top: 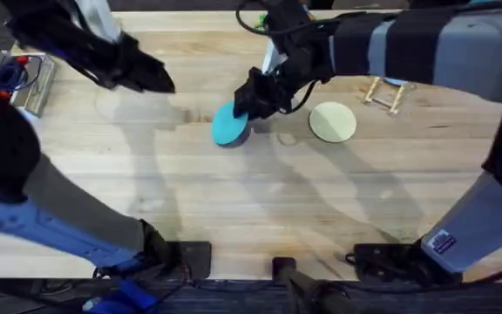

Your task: Pick up the plates from the table one by one and place each into a slot on the dish rack.

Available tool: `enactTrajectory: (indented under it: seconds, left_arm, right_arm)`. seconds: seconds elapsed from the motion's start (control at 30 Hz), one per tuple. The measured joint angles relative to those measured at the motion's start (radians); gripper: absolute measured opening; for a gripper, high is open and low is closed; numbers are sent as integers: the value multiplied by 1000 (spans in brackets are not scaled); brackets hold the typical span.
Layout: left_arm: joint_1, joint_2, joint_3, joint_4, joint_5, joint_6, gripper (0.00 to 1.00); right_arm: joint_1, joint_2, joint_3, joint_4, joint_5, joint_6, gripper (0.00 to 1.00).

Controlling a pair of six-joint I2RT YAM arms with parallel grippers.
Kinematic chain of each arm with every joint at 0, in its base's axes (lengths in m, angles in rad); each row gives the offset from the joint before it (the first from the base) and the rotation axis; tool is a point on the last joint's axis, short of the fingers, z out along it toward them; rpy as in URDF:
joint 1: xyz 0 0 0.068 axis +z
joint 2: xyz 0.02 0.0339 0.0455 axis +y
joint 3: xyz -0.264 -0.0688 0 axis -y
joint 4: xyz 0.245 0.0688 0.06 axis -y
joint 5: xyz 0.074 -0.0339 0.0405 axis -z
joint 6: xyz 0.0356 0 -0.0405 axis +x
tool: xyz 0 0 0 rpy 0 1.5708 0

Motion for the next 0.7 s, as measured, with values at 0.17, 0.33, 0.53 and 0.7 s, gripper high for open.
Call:
enactTrajectory:
  seconds: [0.17, 0.33, 0.53, 0.7]
  left_arm:
    - [-7, -102, 101, -19, -162, -126, 40]
    - [-51, -165, 158, -61, -281, -189, 40]
    - [-115, -186, 169, -76, -323, -210, 105]
    - [-122, -186, 169, -78, -332, -215, 305]
  right_arm:
    - [-36, -61, 0, -35, 34, -63, 32]
    - [-70, -149, -1, -80, 78, -133, 32]
    - [-80, -243, 0, -182, 128, -258, 32]
    - [-111, -336, 13, -312, 183, -398, 32]
